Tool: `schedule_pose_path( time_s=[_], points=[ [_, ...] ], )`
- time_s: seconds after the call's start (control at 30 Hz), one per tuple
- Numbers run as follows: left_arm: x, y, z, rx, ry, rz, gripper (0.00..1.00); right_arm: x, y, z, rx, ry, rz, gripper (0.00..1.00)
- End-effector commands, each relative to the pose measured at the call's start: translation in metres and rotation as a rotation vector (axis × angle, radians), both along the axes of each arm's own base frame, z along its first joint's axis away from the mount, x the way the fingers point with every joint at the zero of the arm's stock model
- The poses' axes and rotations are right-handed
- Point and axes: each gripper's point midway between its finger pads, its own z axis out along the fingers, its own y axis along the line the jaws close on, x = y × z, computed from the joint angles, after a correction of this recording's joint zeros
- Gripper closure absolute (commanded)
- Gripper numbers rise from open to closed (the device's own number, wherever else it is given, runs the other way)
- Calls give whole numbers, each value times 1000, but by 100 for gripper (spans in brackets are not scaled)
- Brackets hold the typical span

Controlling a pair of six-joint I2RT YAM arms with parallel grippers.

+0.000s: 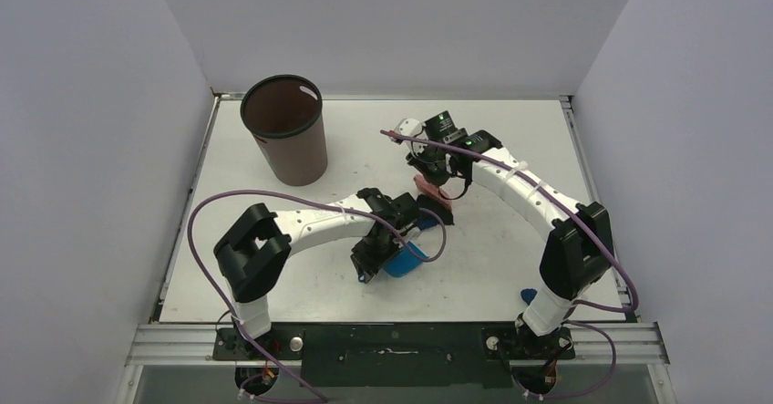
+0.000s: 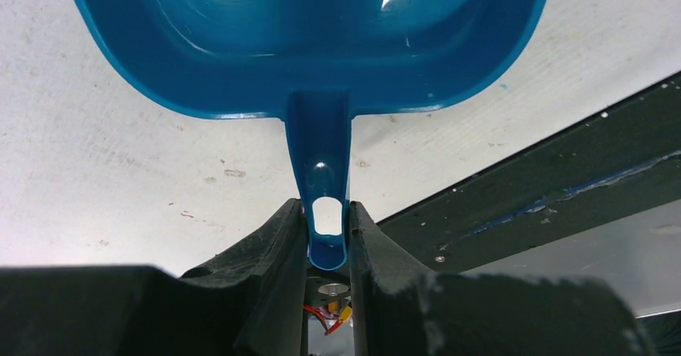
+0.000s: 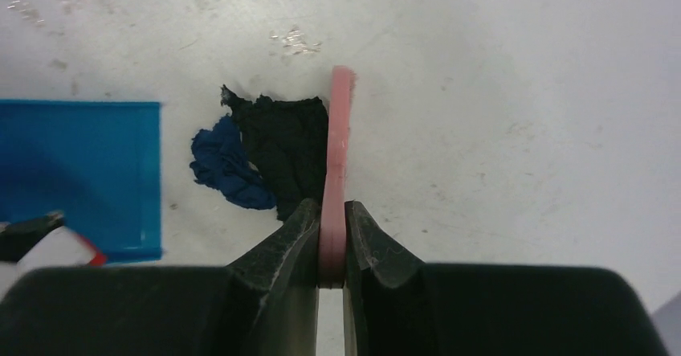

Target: Sweep away the paper scraps from the table

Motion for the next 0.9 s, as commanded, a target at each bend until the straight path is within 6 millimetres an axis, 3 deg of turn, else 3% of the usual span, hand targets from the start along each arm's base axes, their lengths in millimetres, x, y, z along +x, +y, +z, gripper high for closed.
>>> schedule_pose_path(
  time_s=[0.0, 0.13, 0.27, 0.63, 0.87],
  points=[
    [9, -11, -7, -14, -4, -16, 100, -30, 32, 6, 151, 145, 92, 95],
    [19, -20, -14, -23, -26, -11, 100, -57, 47, 10, 236, 270, 153, 95],
    [25, -29, -18, -59, -54, 1, 100, -64, 47, 14, 269, 318, 147, 95],
    [27, -30, -28, -115, -113, 16, 100, -43, 19, 41, 260, 253, 49, 95],
    [46, -43, -14, -234, -263, 11, 100, -21, -7, 60, 310, 188, 2, 95]
  ],
)
